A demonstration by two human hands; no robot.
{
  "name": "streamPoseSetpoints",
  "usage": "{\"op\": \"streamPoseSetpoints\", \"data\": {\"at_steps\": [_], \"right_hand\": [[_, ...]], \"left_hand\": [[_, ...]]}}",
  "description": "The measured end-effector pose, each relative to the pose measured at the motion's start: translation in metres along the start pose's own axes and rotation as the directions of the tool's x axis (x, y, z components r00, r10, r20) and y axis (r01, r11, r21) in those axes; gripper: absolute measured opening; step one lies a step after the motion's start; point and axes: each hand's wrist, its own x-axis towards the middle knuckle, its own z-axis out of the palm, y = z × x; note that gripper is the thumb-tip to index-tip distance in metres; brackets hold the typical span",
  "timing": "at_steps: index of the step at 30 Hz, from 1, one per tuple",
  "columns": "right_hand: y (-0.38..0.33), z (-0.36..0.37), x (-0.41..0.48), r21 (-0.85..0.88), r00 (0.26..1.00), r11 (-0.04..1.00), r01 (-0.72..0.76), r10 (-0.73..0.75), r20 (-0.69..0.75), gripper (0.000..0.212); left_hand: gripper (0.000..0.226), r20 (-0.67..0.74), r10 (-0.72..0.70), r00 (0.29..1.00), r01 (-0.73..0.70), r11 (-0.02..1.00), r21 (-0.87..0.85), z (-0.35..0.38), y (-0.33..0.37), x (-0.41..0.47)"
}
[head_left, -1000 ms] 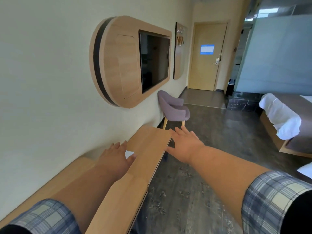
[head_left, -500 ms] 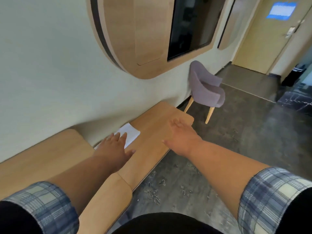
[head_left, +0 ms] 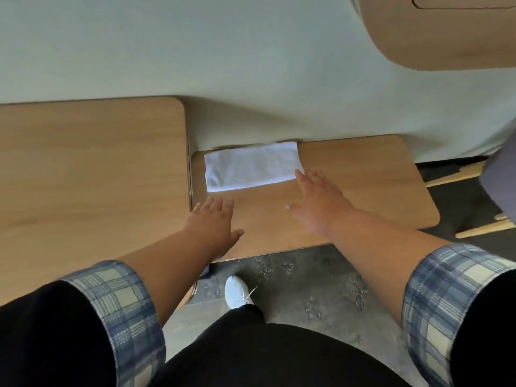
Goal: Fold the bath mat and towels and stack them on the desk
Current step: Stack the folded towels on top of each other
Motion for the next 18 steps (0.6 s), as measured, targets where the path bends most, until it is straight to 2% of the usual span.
{"op": "streamPoseSetpoints", "data": {"at_steps": [4, 9, 12, 18], "right_hand": [[0.019, 0.032, 0.081, 0.025, 0.997, 0.998, 0.059, -0.06, 0.046, 0.086], [0.052, 0.1, 0.177, -0.012, 0.984, 0.996, 0.091, -0.088, 0.155, 0.084], [0.066, 0.142, 0.226, -0.044, 0.967, 0.985, 0.164, -0.152, 0.204, 0.083], [0.089, 0.202, 0.329, -0.12, 0.945, 0.945, 0.305, -0.285, 0.16, 0.079]], "left_hand": [[0.082, 0.04, 0.016, 0.999, -0.016, 1.0, 0.016, 0.025, -0.001, 0.087], [0.078, 0.123, -0.085, 0.989, 0.085, 0.996, 0.008, 0.088, 0.007, 0.177], [0.076, 0.146, -0.104, 0.984, 0.108, 0.994, -0.02, 0.128, 0.011, 0.223], [0.081, 0.049, -0.186, 0.981, 0.189, 0.979, -0.074, 0.183, -0.012, 0.317]]}}
